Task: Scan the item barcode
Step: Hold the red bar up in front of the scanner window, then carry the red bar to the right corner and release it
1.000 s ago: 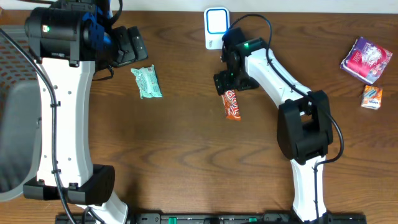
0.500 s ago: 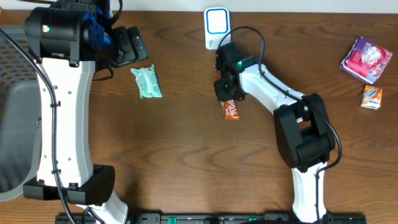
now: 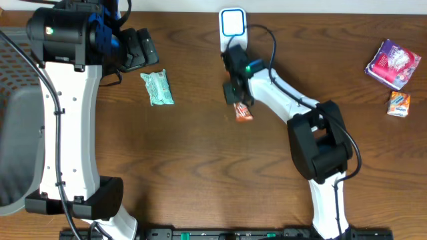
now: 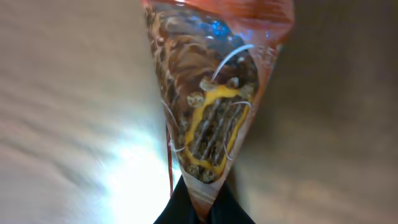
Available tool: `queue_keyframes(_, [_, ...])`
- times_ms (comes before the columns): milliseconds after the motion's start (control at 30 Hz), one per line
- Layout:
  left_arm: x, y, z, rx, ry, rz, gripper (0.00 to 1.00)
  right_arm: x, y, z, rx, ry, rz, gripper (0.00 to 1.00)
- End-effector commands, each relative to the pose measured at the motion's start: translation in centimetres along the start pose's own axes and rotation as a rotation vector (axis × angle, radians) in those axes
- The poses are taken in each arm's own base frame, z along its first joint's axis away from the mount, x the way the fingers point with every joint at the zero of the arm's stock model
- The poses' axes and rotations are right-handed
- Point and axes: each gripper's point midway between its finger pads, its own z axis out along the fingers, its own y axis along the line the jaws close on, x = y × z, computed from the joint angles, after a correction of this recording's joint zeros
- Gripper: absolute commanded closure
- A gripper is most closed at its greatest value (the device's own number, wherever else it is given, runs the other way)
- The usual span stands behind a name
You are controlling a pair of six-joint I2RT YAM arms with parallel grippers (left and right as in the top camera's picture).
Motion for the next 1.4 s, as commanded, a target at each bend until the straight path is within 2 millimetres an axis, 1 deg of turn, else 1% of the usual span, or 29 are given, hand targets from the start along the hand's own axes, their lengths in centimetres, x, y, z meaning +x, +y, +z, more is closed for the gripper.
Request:
queue_keyframes(0, [1.6,1.0,0.1,-0.04,0.07,0.001,0.02,-6.3,-0.1,-3.7,-0.045,-0.173,0.031,0.99])
queue_keyframes(67, [1.6,1.0,0.1,-0.04,0.07,0.001,0.02,-8.1,-0.1,-4.6,-0.052,-0.233,0.04,0.99])
queue_keyframes(133, [1.6,1.0,0.1,-0.04,0.07,0.001,0.02,-9.5,-0.3,-5.0,-0.053,-0.287,0.055,0.99])
queue_keyframes(267, [1.6,1.0,0.1,-0.04,0.07,0.001,0.02,-12.0,-1.7,-5.5,-0.027,-0.396,0.126,0.99])
queue_keyframes(400, [1.6,1.0,0.1,-0.04,0.07,0.001,0.02,-15.1,-1.9,-6.4,-0.045,-0.538,0.146,0.99])
queue_keyframes(467, [1.6,1.0,0.1,-0.04,0.07,0.001,0.02,-16.3,-1.7,-6.4,-0.06,-0.594,0.15,0.99])
queue_keyframes(533, [1.6,1.0,0.1,-0.04,0.07,0.001,0.02,-17.5,-1.7,-5.9,-0.062,-0.655,0.159,0.99])
queue_keyframes(667, [1.6,1.0,0.1,-0.04,0.07,0.001,0.02,-18.4,-3.2,-5.0,0.019,-0.715,0.195,0.99])
queue_keyframes(733, [1.6,1.0,0.1,-0.04,0.07,0.001,0.02,-18.6,-3.5,-4.9,0.034,-0.732,0.204,0.99])
queue_keyframes(800, [1.6,1.0,0.1,-0.04,0.07,0.001,0.02,-18.7,-3.9,-4.8,0.039,-0.738,0.21,0.99])
queue_keyframes(933, [1.6,1.0,0.1,-0.04,0.07,0.001,0.02,-18.9,-5.3,-5.0,0.048,-0.74,0.242,0.99])
queue_keyframes(1000, [1.6,1.0,0.1,-0.04,0.07,0.001,0.02,-18.9,-6.7,-5.6,0.058,-0.735,0.274,0.99])
queue_keyframes(1100, [1.6,1.0,0.1,-0.04,0.07,0.001,0.02,-19.0,-9.5,-6.9,0.076,-0.73,0.338,0.99])
queue_keyframes(1133, [1.6,1.0,0.1,-0.04,0.07,0.001,0.02,-18.8,-11.5,-7.8,0.089,-0.722,0.381,0.99])
queue_keyframes(1200, [1.6,1.0,0.1,-0.04,0.07,0.001,0.02,-18.1,-14.4,-9.0,0.123,-0.696,0.424,0.99])
queue_keyframes(1233, [1.6,1.0,0.1,-0.04,0.07,0.001,0.02,-17.7,-15.6,-9.4,0.14,-0.681,0.437,0.99])
queue_keyframes(1300, [1.6,1.0,0.1,-0.04,0.07,0.001,0.02,-16.4,-19.0,-10.1,0.187,-0.638,0.478,0.99])
queue_keyframes(1367, [1.6,1.0,0.1,-0.04,0.07,0.001,0.02,-15.0,-22.0,-10.4,0.228,-0.595,0.516,0.99])
